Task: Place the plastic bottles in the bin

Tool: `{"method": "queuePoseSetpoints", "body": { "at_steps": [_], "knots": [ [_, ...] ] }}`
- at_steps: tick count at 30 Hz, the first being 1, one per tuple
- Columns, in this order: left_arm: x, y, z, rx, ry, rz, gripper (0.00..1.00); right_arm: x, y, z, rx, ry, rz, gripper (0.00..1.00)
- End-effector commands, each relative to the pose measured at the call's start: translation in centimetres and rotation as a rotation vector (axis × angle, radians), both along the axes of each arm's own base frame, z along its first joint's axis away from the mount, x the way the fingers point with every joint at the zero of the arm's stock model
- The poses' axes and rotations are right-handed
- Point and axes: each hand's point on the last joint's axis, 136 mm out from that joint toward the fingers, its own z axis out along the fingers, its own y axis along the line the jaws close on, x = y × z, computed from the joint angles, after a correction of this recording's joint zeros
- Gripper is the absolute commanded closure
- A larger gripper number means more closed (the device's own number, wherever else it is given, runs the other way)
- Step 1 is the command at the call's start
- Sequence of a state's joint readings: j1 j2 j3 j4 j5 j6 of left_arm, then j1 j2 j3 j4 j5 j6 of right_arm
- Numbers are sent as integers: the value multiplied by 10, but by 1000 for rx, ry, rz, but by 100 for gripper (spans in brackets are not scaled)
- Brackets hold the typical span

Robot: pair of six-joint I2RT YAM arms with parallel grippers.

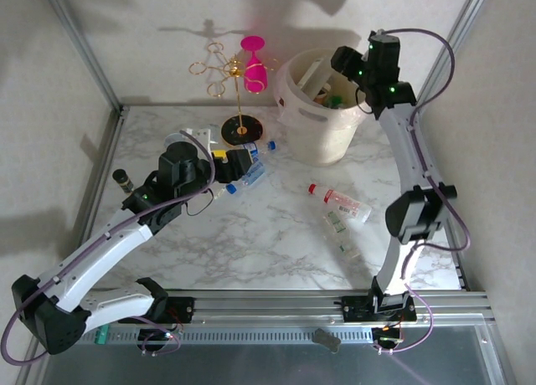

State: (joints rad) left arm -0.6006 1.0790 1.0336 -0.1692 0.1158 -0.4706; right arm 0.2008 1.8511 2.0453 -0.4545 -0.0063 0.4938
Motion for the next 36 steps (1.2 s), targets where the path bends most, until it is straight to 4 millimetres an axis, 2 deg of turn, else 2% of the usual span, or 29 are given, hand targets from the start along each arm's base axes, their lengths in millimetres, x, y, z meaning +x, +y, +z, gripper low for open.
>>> {"method": "queuePoseSetpoints", "body": {
  "at_steps": [1,7,10,12,17,20,22,26,32,36],
  "knots": [
    [-4,8,-1,15,-15,28,18,-44,9,-3,-132,14,13,30],
    [-7,15,-20,34,14,48,19,-137,38,-58,-256,99,72,30],
    [-7,16,-26,48,19,55,19,-179,48,-110,-273,228,111,28],
    [-7,15,-29,52,23,51,19,-205,48,-151,-280,327,126,22],
    [-5,10,-30,48,26,33,19,-251,39,-234,-247,542,95,9],
    [-4,7,-32,49,30,21,19,-266,25,-272,-268,638,33,4],
    [-4,7,-33,51,31,20,19,-271,16,-286,-294,669,-7,2],
    [-7,8,-33,53,32,16,19,-276,9,-301,-340,701,-33,2],
    [-10,10,-34,60,31,15,19,-286,25,-319,-339,762,69,2],
    [-11,9,-38,58,42,6,19,-292,24,-330,-378,791,70,3]
  ]
}}
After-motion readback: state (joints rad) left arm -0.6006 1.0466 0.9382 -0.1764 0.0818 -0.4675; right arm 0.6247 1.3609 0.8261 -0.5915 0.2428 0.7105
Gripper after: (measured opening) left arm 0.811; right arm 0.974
